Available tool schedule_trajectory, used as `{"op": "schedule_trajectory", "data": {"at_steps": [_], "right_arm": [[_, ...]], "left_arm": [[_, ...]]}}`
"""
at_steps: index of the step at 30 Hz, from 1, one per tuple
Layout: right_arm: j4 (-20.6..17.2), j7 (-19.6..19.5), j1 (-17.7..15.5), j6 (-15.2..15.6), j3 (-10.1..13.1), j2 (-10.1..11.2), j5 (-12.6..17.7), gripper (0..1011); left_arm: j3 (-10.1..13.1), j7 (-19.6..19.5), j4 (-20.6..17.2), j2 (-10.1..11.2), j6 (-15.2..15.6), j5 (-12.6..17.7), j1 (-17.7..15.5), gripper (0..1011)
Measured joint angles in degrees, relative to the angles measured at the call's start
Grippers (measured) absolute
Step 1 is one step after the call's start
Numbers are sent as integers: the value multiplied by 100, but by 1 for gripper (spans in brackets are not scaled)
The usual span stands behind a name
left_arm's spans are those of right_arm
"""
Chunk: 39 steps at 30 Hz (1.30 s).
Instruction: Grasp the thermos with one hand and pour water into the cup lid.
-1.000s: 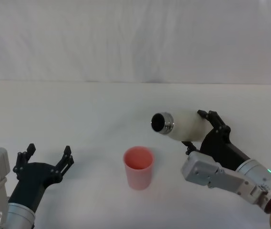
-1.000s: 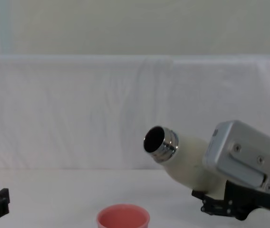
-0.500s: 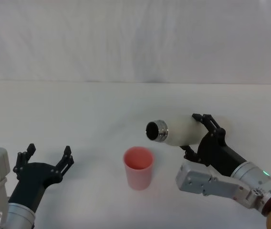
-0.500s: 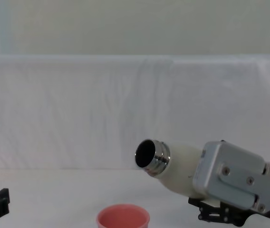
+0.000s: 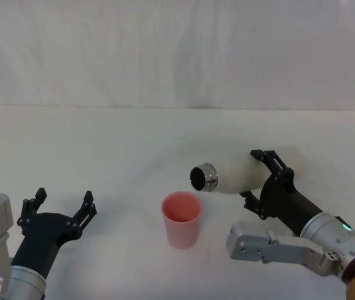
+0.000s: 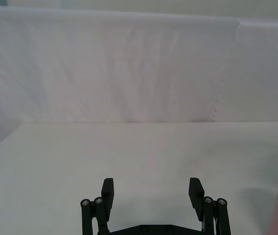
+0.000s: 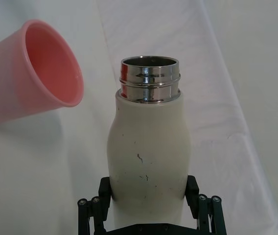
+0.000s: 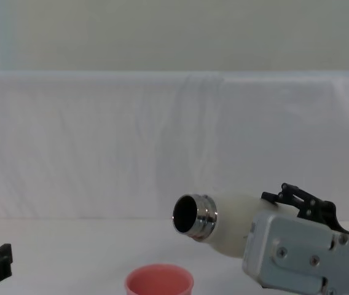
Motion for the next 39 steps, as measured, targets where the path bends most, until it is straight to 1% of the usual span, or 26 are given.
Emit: {"op": "schedule_trajectory", "data": {"at_steps": [9, 18, 24, 29, 39], "right_arm": [[9, 1, 26, 28, -33, 37, -69, 946], [-44, 157, 68, 57, -65, 128, -93, 946], [-75, 207, 111, 81, -120, 180, -184, 946], [-109, 232, 153, 120, -184, 240, -319, 946], [-116, 279, 215, 187, -283, 283, -480, 946]], "left_arm": [[0, 0, 0, 0, 0, 0, 0, 1001], [0, 0, 0, 0, 0, 0, 0, 1001], [0, 0, 0, 0, 0, 0, 0, 1001], [0, 0, 0, 0, 0, 0, 0, 1001], [0, 0, 0, 0, 0, 0, 0, 1001]]}}
